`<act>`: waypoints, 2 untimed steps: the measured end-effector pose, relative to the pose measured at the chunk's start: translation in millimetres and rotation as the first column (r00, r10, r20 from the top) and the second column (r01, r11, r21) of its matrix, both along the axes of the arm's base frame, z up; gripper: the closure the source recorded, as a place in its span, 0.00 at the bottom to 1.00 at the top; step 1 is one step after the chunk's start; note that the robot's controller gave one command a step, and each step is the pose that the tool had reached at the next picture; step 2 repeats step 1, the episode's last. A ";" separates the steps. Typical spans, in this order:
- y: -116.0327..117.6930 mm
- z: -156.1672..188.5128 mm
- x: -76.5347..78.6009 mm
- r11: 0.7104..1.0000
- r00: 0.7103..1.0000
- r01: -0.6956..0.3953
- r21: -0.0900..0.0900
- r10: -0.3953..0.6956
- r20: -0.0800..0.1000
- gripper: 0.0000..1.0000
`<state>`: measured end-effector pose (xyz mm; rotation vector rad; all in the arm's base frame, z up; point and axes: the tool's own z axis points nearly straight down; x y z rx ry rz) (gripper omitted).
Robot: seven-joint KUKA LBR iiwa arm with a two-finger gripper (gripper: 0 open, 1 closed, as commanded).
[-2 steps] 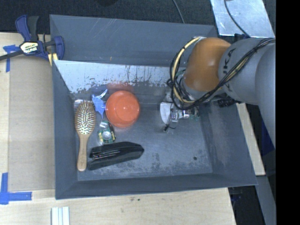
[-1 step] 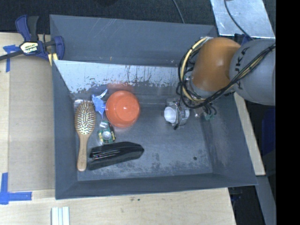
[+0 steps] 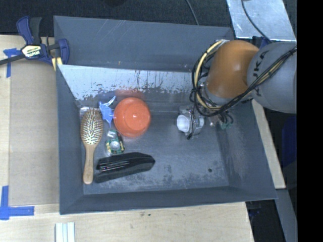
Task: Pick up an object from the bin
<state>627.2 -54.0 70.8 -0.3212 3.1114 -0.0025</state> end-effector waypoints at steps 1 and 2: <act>0.1 43.5 -1.9 1.000 1.000 0.001 0.001 -0.001 -0.007 1.00; 0.1 43.5 -1.9 1.000 1.000 0.001 0.001 -0.001 -0.007 1.00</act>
Offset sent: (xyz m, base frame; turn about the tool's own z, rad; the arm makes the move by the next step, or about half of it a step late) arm -0.0034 0.0006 0.0349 0.0006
